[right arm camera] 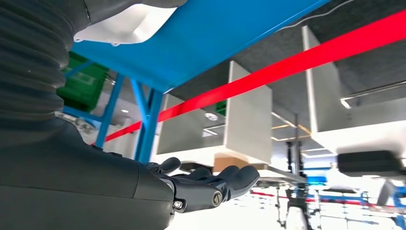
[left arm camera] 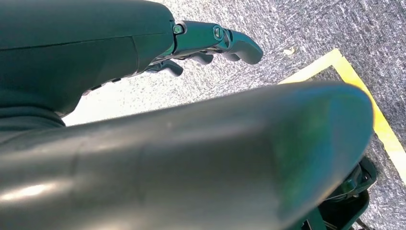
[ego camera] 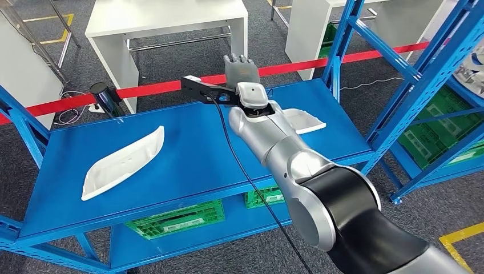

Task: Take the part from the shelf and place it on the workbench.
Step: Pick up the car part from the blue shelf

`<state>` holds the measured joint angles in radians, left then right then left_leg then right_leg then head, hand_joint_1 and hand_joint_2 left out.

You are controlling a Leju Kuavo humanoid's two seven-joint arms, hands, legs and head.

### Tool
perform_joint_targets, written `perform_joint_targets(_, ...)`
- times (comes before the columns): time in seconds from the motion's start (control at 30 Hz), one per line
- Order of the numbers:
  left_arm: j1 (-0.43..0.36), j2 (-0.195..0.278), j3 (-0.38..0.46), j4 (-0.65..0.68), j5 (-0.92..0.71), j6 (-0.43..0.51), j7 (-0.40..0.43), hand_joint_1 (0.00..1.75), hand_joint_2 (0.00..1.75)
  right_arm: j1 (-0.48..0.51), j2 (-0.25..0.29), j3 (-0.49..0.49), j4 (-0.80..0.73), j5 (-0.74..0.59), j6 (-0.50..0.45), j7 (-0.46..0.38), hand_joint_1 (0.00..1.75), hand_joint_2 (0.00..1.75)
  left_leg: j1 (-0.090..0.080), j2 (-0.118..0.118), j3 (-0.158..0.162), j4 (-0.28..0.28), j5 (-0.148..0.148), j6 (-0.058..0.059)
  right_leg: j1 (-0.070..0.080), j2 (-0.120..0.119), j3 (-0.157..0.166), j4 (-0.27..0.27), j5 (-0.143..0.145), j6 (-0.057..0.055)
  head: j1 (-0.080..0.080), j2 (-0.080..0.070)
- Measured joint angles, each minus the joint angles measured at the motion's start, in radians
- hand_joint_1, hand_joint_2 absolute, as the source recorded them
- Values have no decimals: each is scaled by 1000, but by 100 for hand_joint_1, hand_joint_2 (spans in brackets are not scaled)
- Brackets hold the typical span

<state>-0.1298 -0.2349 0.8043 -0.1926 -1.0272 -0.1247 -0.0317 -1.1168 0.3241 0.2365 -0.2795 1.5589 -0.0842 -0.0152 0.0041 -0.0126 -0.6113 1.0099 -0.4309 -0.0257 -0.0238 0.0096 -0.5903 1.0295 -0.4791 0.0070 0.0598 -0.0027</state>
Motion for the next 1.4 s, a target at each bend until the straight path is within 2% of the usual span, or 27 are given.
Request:
perform_joint_targets(0.17,-8,-1,0,-1,3,0,12,0,0,46,24,93,-47,-146,6,-9,0,175,0,0,0,0,0,0,0,0,0,-1,0,0,0,0)
perform_joint_targets(0.3,-14,-2,0,-3,6,0,20,0,0,55,31,205,-63,-251,-7,44,0,175,0,0,0,0,0,0,0,0,1,-1,0,1,0,0)
perform_joint_targets(0.4,-14,-2,0,-3,13,0,20,0,0,54,31,243,-62,-285,-25,97,0,175,0,0,0,0,0,0,0,0,1,-1,0,1,0,0)
perform_joint_targets(0.6,-14,-4,0,-3,19,0,15,0,0,48,1,250,-44,-324,-28,187,0,175,0,0,0,0,0,1,0,0,2,-3,1,2,0,0)
perform_joint_targets(0.87,-15,-5,0,-3,31,0,20,0,0,64,-14,250,-29,-351,26,179,0,175,0,0,0,1,-1,1,0,0,2,-4,2,3,0,0)
perform_joint_targets(1.17,-23,-7,-4,-3,18,0,33,0,0,97,-29,249,-20,-377,151,239,0,175,0,0,0,1,-1,2,0,0,2,-4,2,3,0,0)
perform_joint_targets(1.4,-28,-7,-4,-3,23,0,41,0,0,106,-42,249,-19,-377,179,256,0,175,0,0,0,1,-1,2,0,0,2,-4,2,3,0,0)
